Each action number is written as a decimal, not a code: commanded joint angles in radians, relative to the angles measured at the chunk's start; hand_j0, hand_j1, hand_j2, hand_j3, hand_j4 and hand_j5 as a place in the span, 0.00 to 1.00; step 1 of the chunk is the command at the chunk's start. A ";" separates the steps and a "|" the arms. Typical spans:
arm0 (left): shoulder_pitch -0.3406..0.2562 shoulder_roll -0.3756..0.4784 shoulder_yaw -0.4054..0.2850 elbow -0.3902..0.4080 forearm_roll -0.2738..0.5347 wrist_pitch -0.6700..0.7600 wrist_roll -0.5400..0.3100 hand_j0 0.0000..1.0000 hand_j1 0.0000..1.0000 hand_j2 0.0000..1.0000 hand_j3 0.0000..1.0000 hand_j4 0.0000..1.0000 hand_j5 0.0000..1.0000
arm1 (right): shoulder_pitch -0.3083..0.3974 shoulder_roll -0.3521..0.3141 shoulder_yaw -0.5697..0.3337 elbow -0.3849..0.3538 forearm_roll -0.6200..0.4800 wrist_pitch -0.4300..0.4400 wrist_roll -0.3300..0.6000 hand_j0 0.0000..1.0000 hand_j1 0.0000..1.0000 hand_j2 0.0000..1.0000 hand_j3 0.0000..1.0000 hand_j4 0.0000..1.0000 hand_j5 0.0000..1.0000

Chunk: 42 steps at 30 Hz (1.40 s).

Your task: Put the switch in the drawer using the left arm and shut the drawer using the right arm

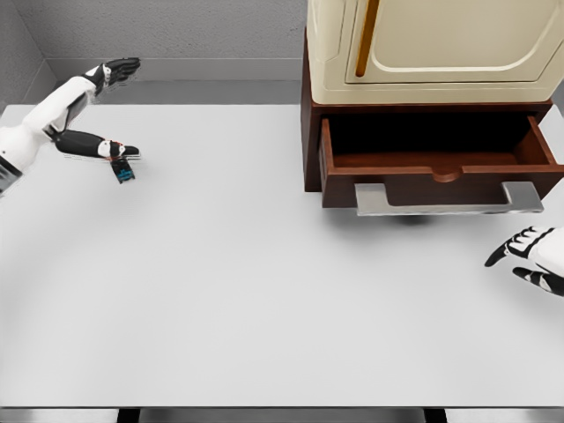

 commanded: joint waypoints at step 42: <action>-0.129 -0.128 0.050 0.605 -0.069 -0.023 0.027 1.00 1.00 1.00 1.00 1.00 1.00 | 0.075 -0.082 -0.052 -0.047 -0.010 0.001 0.029 0.64 0.64 0.64 0.64 0.64 0.64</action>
